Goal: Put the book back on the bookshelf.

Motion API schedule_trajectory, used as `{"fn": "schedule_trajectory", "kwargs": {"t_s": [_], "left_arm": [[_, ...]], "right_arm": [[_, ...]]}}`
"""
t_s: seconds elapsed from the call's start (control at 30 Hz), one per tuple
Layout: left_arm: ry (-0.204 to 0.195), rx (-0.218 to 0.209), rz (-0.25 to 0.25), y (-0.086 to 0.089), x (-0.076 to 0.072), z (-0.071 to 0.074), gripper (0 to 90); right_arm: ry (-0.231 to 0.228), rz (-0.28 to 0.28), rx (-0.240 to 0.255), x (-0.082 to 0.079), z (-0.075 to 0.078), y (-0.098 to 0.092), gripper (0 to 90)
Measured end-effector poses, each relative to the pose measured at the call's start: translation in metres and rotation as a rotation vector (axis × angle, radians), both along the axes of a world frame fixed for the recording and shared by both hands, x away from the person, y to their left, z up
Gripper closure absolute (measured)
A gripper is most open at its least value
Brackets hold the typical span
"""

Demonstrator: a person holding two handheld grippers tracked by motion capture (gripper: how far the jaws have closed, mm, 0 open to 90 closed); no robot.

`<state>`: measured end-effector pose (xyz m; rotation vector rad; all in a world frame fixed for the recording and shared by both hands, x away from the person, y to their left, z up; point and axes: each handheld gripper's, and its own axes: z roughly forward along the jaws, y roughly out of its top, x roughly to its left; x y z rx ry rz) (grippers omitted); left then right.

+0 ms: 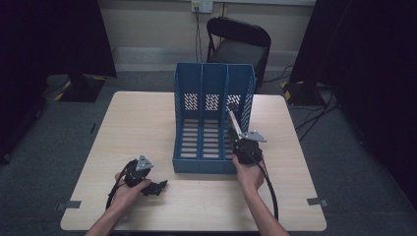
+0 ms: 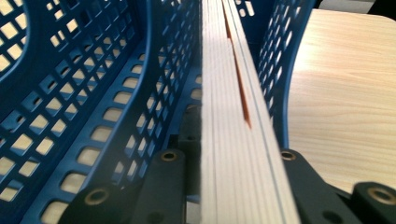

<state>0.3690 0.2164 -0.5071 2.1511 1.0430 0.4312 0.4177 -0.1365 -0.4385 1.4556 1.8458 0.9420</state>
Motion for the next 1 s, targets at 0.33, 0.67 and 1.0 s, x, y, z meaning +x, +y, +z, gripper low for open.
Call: {"fn": "schedule_trajectory", "kwargs": {"t_s": [0.33,0.67,1.0], "left_arm": [[-0.002,0.002,-0.001,0.000,0.000,0.000,0.0],[0.000,-0.002,0.001,0.000,0.000,0.000,0.0],[0.000,0.003,-0.003,0.000,0.000,0.000,0.0]], "right_arm": [[-0.011,0.034,0.058,-0.004,0.003,-0.010,65.5],[-0.047,0.068,0.093,-0.008,0.008,-0.018,47.7],[-0.036,0.129,0.105,0.001,0.015,-0.017,54.8]]}}
